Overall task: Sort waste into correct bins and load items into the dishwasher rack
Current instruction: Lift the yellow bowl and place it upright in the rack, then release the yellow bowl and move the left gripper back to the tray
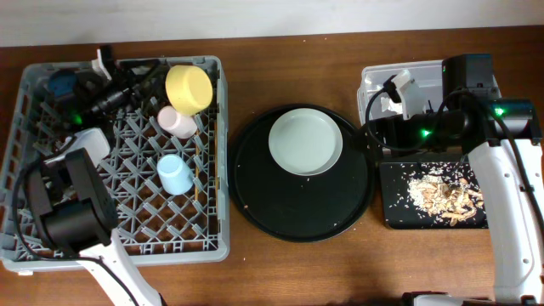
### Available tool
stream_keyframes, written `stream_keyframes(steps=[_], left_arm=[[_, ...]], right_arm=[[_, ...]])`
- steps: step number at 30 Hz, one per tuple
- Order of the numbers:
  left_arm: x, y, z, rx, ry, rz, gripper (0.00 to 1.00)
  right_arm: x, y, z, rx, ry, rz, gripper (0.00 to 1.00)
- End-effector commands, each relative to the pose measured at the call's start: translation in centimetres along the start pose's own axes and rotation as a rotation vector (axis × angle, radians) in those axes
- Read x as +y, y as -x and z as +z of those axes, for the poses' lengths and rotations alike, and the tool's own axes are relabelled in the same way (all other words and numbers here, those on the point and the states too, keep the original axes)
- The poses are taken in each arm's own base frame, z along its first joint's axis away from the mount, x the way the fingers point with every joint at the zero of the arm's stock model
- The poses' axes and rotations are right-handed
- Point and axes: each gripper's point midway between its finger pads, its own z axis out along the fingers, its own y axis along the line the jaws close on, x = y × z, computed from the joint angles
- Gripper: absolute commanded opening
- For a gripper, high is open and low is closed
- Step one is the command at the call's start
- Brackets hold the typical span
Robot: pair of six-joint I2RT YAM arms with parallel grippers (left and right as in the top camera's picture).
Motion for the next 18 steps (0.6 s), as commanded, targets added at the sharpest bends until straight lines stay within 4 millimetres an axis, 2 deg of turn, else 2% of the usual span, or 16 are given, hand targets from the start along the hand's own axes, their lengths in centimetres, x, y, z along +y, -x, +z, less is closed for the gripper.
stream_keyframes(steps=[1,2,3,4,6,7,8,9,11,14,16,18], left_arm=[[-1.4,0.8,-0.3,-0.025,-0.034,0.083,0.57],[-2.8,1.1,-0.4,-0.041,-0.059,0.122,0.64],[-4.4,1.4,-0.5,-0.06,-0.089,0.161,0.78],[-5.8,1.6,-0.7,-0.078,-0.113,0.181,0.85],[-8.6,1.4,-0.9,-0.085,-0.152,0.235,0.86],[-10.2,0.5,-0.5,-0.051,-0.164,0.265,0.86],[-10.9,0.0,-0.2,-0.034,-0.171,0.276,0.86],[-12.1,-1.2,0.8,0.0,-0.186,0.292,0.87],[-13.9,-2.7,2.7,0.025,-0.216,0.311,0.99],[-16.0,-4.8,6.6,0.016,-0.271,0.298,0.99],[-16.2,-5.6,8.8,-0.002,-0.276,0.263,0.99],[-15.3,-6.4,11.1,-0.022,-0.24,0.247,0.99]], right_arm=[[-0.1,0.0,-0.1,-0.003,-0.004,0.005,0.99],[-0.1,0.0,-0.1,-0.003,-0.004,0.005,0.99],[-0.1,0.0,-0.1,-0.003,-0.004,0.005,0.99],[-0.1,0.0,-0.1,-0.003,-0.004,0.005,0.99],[-0.1,0.0,-0.1,-0.003,-0.004,0.005,0.99],[-0.1,0.0,-0.1,-0.003,-0.004,0.005,0.99],[-0.1,0.0,-0.1,-0.003,-0.004,0.005,0.99],[-0.1,0.0,-0.1,-0.003,-0.004,0.004,0.99],[-0.1,0.0,-0.1,-0.003,-0.004,0.005,0.99],[-0.1,0.0,-0.1,-0.003,-0.004,0.005,0.99],[-0.1,0.0,-0.1,-0.003,-0.004,0.005,0.99],[-0.1,0.0,-0.1,-0.003,-0.004,0.005,0.99]])
